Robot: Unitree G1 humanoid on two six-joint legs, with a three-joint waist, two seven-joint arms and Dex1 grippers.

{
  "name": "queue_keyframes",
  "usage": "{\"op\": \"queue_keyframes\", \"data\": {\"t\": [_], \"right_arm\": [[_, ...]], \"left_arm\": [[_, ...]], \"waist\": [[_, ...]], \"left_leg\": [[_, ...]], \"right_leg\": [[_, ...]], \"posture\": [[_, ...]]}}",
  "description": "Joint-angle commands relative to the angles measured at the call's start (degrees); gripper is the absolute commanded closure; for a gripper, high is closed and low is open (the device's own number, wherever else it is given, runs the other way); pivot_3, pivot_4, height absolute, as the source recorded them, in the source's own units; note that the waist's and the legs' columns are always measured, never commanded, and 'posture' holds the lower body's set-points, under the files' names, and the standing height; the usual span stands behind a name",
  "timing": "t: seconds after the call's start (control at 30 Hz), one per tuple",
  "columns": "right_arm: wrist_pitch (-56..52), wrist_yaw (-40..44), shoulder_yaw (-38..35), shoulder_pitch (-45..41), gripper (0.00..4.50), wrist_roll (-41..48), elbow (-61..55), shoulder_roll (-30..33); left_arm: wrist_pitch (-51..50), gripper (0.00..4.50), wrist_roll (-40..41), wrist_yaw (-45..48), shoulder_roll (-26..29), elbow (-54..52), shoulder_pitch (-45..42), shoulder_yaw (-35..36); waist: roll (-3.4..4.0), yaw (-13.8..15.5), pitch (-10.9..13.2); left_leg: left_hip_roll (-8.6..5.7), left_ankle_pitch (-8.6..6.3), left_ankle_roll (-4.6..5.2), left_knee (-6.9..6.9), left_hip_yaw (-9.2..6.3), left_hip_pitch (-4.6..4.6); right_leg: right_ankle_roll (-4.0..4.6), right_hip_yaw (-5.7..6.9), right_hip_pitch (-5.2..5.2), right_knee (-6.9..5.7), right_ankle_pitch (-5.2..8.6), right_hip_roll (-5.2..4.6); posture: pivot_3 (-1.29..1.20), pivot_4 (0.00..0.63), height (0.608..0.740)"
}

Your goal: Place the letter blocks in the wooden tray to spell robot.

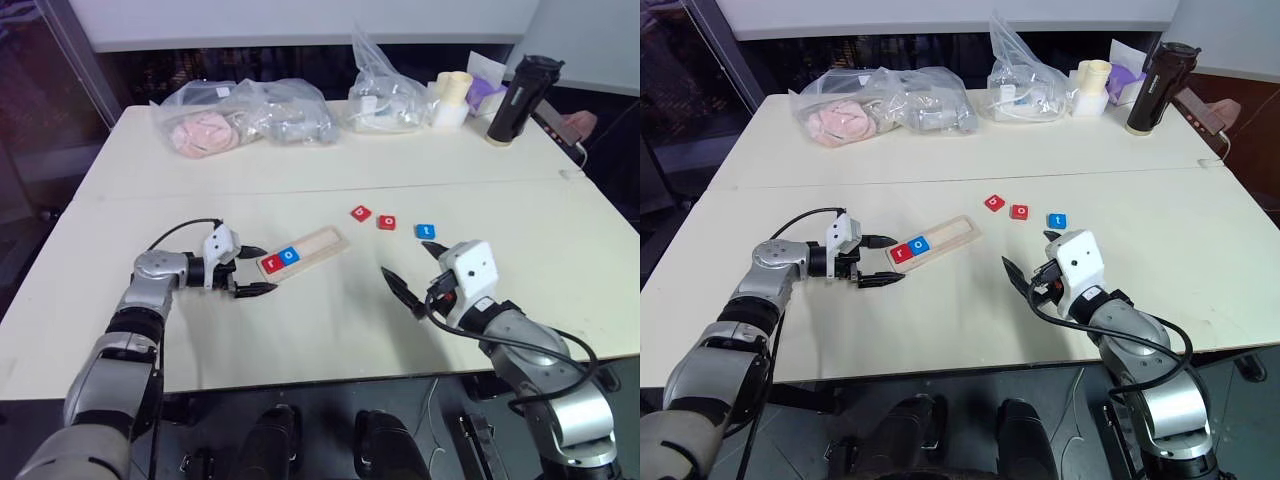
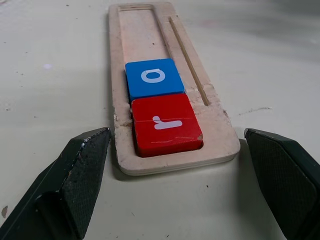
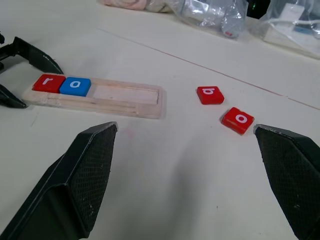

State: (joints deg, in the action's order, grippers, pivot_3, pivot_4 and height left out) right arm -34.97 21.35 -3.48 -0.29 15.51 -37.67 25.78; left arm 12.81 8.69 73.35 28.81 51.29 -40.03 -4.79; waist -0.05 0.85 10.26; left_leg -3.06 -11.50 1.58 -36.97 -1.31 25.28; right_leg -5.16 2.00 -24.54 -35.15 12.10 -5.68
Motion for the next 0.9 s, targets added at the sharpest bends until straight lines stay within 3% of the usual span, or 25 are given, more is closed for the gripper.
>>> {"op": "queue_keyframes", "data": {"t": [0.03, 0.4, 0.5, 0.53, 0.9], "right_arm": [[1.1, -0.5, -0.2, -0.8, 0.04, -0.6, -0.9, 0.1], [1.6, -0.9, 0.0, -0.9, 0.04, -1.4, 0.0, -0.3], [1.7, -0.9, 0.0, -0.8, 0.0, -1.4, 0.0, -0.4], [1.7, -0.9, 0.0, -0.8, 0.0, -1.5, 0.1, -0.3], [1.7, 0.0, -1.0, -1.0, 0.0, -1.6, 0.7, 0.6]], "left_arm": [[-1.4, 0.0, -1.0, -2.2, -0.4, -2.4, 2.3, 0.2], [-6.3, 0.0, -0.9, -6.7, -1.7, -12.1, 8.4, -0.3], [-7.9, 0.79, -0.8, -7.3, -1.9, -16.2, 10.9, -0.7], [-8.5, 1.26, -0.8, -7.3, -1.9, -17.0, 11.3, -0.7], [-9.5, 1.35, -0.6, -3.2, -2.0, -20.3, 10.9, -2.5]], "waist": [[0.01, 0.0, 0.0], [0.03, 0.0, 0.0], [0.07, 0.0, -0.1], [0.06, 0.1, -0.1], [0.06, 0.0, -0.1]], "left_leg": [[0.0, 0.0, 0.0, 0.0, 0.0, 0.0], [0.0, -0.01, -0.01, 0.0, -0.01, -0.02], [0.0, -0.01, -0.02, 0.01, -0.01, -0.02], [-0.01, -0.02, -0.02, 0.01, -0.01, -0.02], [-0.01, -0.09, -0.13, 0.02, -0.01, -0.01]], "right_leg": [[0.0, 0.0, 0.01, 0.0, 0.0, 0.0], [0.01, -0.01, 0.03, 0.01, 0.0, -0.04], [0.01, -0.02, 0.03, 0.02, 0.0, -0.06], [0.02, -0.02, 0.03, 0.03, 0.0, -0.08], [0.02, -0.01, 0.03, 0.06, 0.01, -0.1]], "posture": [[0.0, 0.15, 0.738], [0.0, 0.15, 0.738], [0.0, 0.15, 0.738], [0.0, 0.15, 0.738], [0.0, 0.15, 0.738]]}}
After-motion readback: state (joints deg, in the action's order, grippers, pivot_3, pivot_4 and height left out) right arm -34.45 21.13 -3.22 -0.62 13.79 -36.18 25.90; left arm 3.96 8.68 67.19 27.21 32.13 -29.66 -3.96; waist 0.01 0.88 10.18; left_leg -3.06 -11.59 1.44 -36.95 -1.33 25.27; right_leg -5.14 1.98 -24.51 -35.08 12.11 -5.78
